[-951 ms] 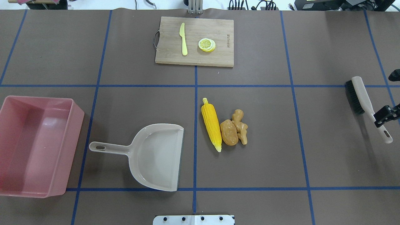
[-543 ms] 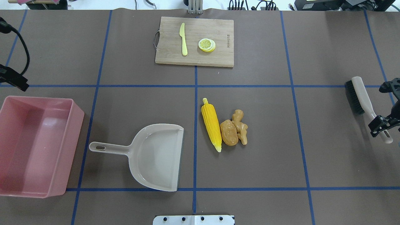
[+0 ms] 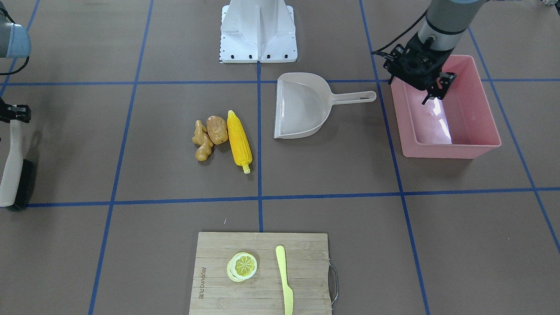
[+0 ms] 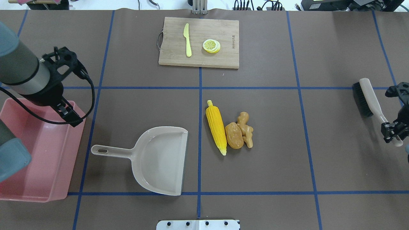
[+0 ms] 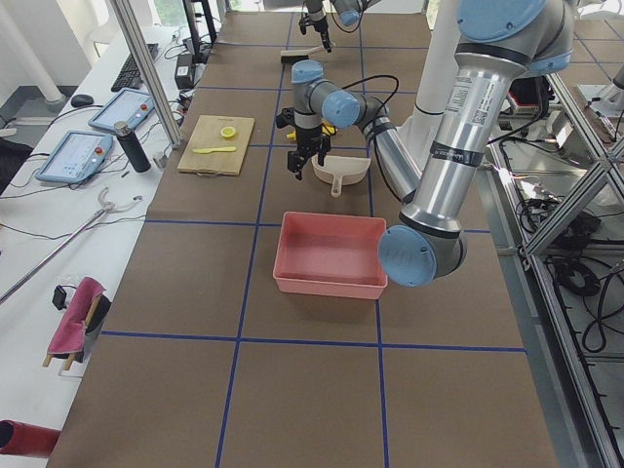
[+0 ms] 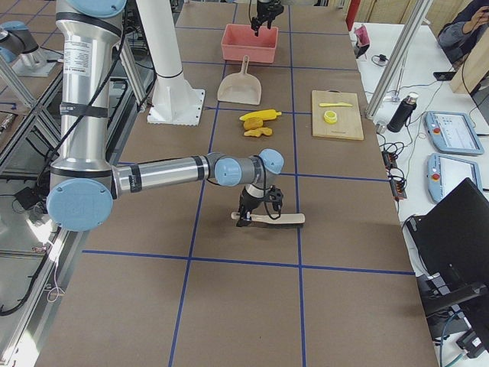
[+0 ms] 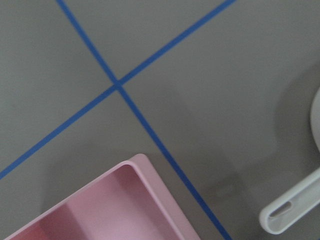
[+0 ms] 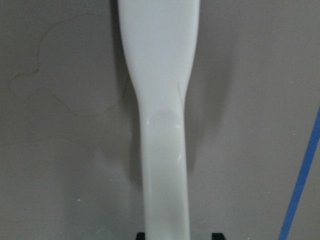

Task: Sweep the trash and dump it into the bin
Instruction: 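Grasp the white dustpan handle with the left gripper while the right grips the brush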

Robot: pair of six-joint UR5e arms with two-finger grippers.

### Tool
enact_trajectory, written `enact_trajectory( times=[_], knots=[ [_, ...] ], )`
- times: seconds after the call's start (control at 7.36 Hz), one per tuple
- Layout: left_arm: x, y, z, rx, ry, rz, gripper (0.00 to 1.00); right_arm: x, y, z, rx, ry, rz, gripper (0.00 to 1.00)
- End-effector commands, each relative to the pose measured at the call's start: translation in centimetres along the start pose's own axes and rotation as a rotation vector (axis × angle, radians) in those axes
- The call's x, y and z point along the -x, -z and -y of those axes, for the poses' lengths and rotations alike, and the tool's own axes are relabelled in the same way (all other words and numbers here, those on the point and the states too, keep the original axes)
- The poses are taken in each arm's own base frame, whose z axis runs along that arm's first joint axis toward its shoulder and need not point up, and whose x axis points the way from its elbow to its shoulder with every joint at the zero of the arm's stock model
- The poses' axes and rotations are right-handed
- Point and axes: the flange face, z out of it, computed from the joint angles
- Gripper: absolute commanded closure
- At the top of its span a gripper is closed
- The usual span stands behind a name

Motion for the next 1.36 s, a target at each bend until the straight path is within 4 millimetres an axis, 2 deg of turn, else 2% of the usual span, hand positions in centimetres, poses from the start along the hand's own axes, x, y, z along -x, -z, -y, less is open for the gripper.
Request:
enact_trajectory(
  times=[0.0,0.27,0.54,0.68,0.81,0.95,1.09,1.22],
  knots=[
    [-1.6,0.2,0.8,-0.018,-0.286,0.023,0.01,0.1,0.0,0.4,-0.004,0.006,-0.005,0.74],
    [-2.6,-0.5,1.5,-0.097,-0.396,0.021,0.02,0.2,0.1,0.6,-0.006,0.003,-0.011,1.00],
    [-6.8,-6.1,2.6,-0.159,-0.520,-0.022,0.02,0.6,0.6,0.7,-0.017,0.008,-0.008,1.00],
    [-8.3,-7.4,2.5,-0.147,-0.551,0.029,0.02,1.3,2.1,1.3,-0.046,0.016,0.001,1.00],
    [-9.9,-8.3,2.4,-0.139,-0.580,0.042,0.02,1.0,3.6,2.0,-0.073,0.003,0.011,1.00],
    [-11.3,-9.1,2.2,-0.128,-0.600,0.027,0.02,0.9,4.3,2.0,-0.087,-0.001,0.017,1.00],
    [-12.5,-9.7,1.9,-0.119,-0.618,0.010,0.02,1.7,5.2,1.9,-0.102,-0.007,0.027,1.00],
    [-12.3,-11.6,0.3,-0.076,-0.620,0.002,0.02,2.5,6.3,2.0,-0.117,-0.044,0.045,1.00]
  ],
)
